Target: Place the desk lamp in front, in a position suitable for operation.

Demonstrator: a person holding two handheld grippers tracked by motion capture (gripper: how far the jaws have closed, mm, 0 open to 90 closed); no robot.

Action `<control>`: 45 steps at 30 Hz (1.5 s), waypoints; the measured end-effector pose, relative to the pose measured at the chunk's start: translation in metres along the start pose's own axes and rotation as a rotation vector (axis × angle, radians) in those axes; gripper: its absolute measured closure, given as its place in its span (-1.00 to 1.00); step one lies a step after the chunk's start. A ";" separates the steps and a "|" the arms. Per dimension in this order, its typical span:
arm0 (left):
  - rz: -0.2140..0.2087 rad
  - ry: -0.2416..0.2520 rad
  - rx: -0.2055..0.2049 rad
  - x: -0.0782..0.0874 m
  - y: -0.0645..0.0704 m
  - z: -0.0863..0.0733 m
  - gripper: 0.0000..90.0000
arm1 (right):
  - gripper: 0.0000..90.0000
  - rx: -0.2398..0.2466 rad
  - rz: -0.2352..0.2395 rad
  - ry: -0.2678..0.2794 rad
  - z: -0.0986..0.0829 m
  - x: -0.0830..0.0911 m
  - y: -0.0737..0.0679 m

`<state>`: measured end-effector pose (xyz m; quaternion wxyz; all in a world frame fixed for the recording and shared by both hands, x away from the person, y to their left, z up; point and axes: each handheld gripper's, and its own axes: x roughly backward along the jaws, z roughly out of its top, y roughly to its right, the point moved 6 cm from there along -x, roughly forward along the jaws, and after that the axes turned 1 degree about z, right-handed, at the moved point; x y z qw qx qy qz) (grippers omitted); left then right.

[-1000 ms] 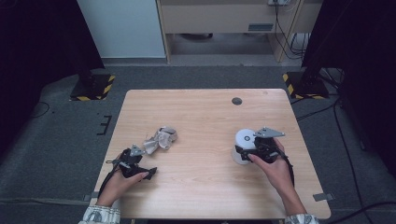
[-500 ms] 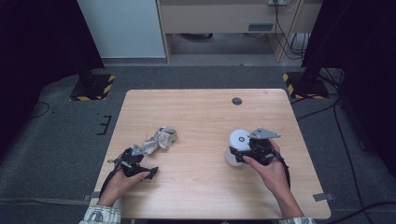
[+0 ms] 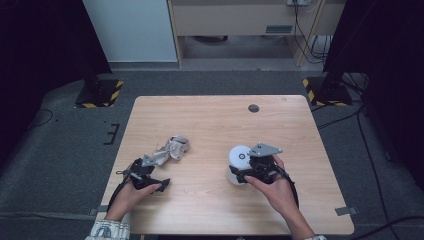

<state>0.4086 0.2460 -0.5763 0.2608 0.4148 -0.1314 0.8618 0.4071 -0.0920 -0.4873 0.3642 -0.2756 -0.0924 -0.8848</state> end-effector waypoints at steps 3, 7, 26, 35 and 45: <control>0.000 -0.003 -0.005 0.000 0.000 0.000 -1.00 | -0.80 0.014 0.017 -0.008 -0.002 -0.004 -0.009; -0.002 0.000 -0.002 0.000 0.001 0.000 -1.00 | -0.80 0.024 0.031 -0.024 -0.006 -0.010 -0.018; -0.005 -0.002 -0.006 0.000 0.001 0.000 -1.00 | -0.80 0.052 0.059 -0.016 -0.010 -0.018 -0.035; -0.005 -0.002 -0.005 0.000 0.001 0.000 -1.00 | -0.81 0.046 0.064 -0.009 -0.011 -0.017 -0.037; -0.007 -0.003 -0.008 0.000 0.002 0.001 -1.00 | -0.93 0.040 0.082 -0.013 -0.014 -0.019 -0.034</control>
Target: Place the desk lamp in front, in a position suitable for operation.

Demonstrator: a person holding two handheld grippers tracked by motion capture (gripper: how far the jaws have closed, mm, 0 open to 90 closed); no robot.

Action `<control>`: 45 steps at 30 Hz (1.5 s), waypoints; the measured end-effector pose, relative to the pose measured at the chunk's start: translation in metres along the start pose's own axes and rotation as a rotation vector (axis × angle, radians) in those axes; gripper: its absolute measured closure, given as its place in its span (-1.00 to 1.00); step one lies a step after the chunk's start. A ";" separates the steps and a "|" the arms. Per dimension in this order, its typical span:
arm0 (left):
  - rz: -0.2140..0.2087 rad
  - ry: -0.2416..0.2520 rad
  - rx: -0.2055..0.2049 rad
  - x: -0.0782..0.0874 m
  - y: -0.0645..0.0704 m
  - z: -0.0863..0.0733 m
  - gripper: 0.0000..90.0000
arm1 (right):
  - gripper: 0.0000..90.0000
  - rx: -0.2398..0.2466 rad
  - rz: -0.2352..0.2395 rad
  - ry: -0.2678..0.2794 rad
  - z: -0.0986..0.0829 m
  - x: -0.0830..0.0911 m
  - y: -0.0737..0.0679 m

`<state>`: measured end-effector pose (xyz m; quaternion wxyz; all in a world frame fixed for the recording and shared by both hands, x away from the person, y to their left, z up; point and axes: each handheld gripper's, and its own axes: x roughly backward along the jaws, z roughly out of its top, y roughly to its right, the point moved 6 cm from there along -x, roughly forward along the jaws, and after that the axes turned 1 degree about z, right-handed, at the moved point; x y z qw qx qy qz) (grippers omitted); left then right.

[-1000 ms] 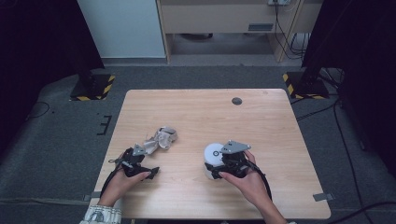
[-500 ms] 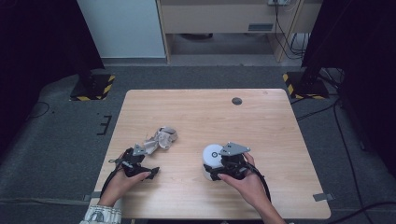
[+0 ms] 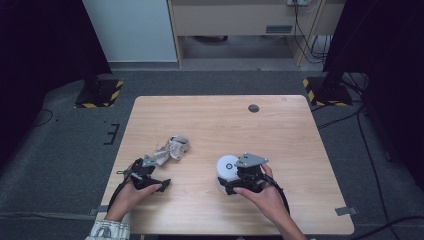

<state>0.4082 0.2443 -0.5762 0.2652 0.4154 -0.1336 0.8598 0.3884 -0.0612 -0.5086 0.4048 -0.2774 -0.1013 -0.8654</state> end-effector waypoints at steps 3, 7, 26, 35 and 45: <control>0.000 0.000 0.000 0.000 0.000 0.000 -1.00 | -0.93 0.018 0.003 -0.019 -0.004 0.001 0.000; 0.000 0.000 0.000 0.000 0.000 0.000 -1.00 | -0.91 0.025 0.011 -0.052 -0.013 0.003 0.002; -0.007 -0.019 -0.038 0.002 0.006 0.003 -0.93 | -0.90 0.036 0.033 -0.153 -0.059 0.033 0.019; 0.030 0.099 -0.028 0.018 0.003 0.023 -0.86 | -0.84 0.044 -0.020 -0.234 -0.080 0.036 0.037; 0.088 0.190 -0.051 0.015 0.002 0.050 -0.85 | -0.79 -0.020 -0.096 -0.228 -0.082 0.044 0.062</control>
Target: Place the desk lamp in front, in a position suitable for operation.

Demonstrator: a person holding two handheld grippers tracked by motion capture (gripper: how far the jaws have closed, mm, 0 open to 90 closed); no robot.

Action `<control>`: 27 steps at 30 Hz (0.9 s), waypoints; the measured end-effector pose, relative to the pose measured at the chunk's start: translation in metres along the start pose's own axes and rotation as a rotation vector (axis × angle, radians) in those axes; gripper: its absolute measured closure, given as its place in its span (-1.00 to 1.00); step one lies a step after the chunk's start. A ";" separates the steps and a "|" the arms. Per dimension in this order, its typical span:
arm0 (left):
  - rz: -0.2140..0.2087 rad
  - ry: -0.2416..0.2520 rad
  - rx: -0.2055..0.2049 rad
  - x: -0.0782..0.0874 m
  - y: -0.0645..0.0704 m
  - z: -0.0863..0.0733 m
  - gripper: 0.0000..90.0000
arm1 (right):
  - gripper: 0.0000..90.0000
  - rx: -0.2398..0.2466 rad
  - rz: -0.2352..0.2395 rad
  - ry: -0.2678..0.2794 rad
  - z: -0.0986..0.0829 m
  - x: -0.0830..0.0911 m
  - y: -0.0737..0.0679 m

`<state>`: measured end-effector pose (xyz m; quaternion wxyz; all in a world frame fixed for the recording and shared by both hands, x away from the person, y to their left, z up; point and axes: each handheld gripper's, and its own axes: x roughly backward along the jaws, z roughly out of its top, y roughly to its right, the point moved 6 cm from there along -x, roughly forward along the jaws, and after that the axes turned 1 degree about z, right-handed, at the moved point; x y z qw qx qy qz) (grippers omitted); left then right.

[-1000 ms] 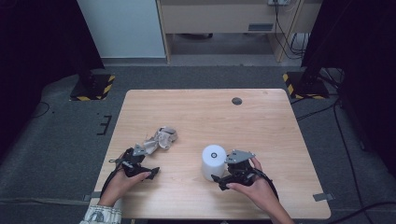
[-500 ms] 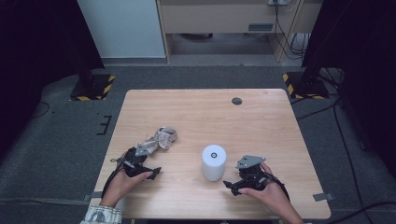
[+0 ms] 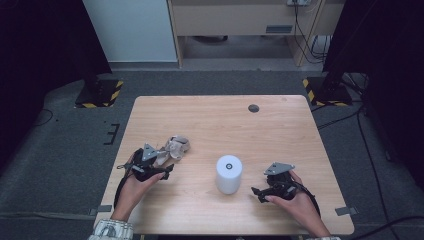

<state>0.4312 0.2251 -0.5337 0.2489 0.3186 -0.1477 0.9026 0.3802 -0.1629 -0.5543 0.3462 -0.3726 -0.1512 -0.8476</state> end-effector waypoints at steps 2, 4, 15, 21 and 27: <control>0.011 0.012 -0.016 -0.004 0.000 0.003 -0.87 | -0.79 -0.008 -0.015 0.005 0.000 0.001 0.003; 0.017 0.022 -0.017 -0.007 -0.002 0.006 -0.87 | -0.79 -0.023 -0.028 0.003 -0.001 0.002 0.008; -0.022 -0.009 -0.023 -0.045 -0.009 0.020 -0.64 | -0.79 -0.030 -0.031 -0.014 -0.003 -0.005 0.008; -0.041 -0.057 0.037 -0.058 -0.018 0.012 -0.19 | -0.79 -0.033 -0.036 -0.008 -0.002 -0.004 0.008; -0.053 -0.097 0.042 -0.064 -0.017 0.008 0.21 | -0.79 -0.034 -0.035 0.004 -0.001 -0.001 0.009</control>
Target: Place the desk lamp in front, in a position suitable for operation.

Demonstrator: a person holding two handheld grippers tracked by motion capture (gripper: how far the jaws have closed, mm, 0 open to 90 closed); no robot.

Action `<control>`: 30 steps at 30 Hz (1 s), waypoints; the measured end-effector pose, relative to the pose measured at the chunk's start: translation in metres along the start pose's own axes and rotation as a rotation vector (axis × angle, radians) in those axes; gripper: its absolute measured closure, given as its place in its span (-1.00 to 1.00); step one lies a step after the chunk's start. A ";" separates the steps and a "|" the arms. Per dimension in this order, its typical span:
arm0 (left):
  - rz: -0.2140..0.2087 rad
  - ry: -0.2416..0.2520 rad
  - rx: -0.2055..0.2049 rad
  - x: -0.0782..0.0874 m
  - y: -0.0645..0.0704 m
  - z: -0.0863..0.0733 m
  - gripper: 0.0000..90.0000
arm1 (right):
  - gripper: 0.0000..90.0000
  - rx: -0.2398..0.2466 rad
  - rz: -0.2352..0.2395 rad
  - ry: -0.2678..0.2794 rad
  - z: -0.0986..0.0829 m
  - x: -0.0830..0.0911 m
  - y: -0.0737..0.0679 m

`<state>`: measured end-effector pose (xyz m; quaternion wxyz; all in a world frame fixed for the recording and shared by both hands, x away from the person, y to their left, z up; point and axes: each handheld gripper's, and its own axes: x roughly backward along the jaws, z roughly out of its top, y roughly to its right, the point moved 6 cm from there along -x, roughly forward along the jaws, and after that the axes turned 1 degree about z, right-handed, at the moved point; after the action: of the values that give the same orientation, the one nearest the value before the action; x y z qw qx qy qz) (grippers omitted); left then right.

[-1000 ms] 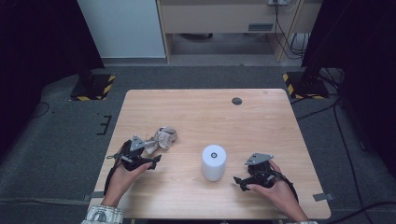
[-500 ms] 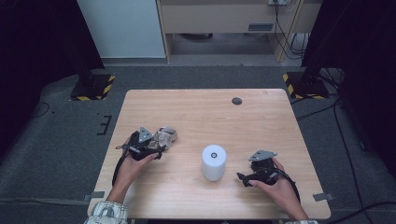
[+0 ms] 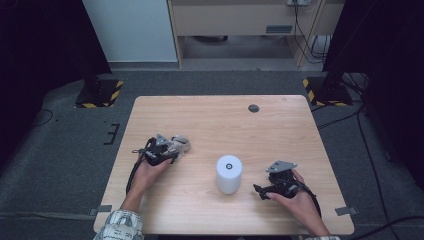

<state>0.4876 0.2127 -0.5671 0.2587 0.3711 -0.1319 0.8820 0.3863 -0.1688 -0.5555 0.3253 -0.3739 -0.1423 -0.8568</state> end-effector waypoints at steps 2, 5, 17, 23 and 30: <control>-0.009 0.005 0.009 -0.001 0.000 0.001 0.40 | -0.79 -0.004 0.010 0.014 0.002 0.002 -0.001; -0.032 0.014 0.023 -0.001 -0.001 0.001 0.65 | -0.79 -0.003 0.027 0.044 0.006 0.004 -0.004; -0.116 0.073 -0.042 0.026 0.026 0.011 0.72 | -0.84 0.039 0.139 0.123 0.023 0.010 -0.030; -0.158 0.103 -0.083 0.051 0.045 0.016 0.72 | -0.90 0.073 0.189 0.161 0.040 0.004 -0.046; -0.208 0.130 -0.092 0.073 0.060 0.021 0.72 | -0.93 0.064 0.253 0.177 0.054 -0.004 -0.051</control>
<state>0.4229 0.1802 -0.5024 0.3736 0.3126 -0.1160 0.8656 0.3841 -0.1025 -0.5212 0.4536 -0.3013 -0.0923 -0.8337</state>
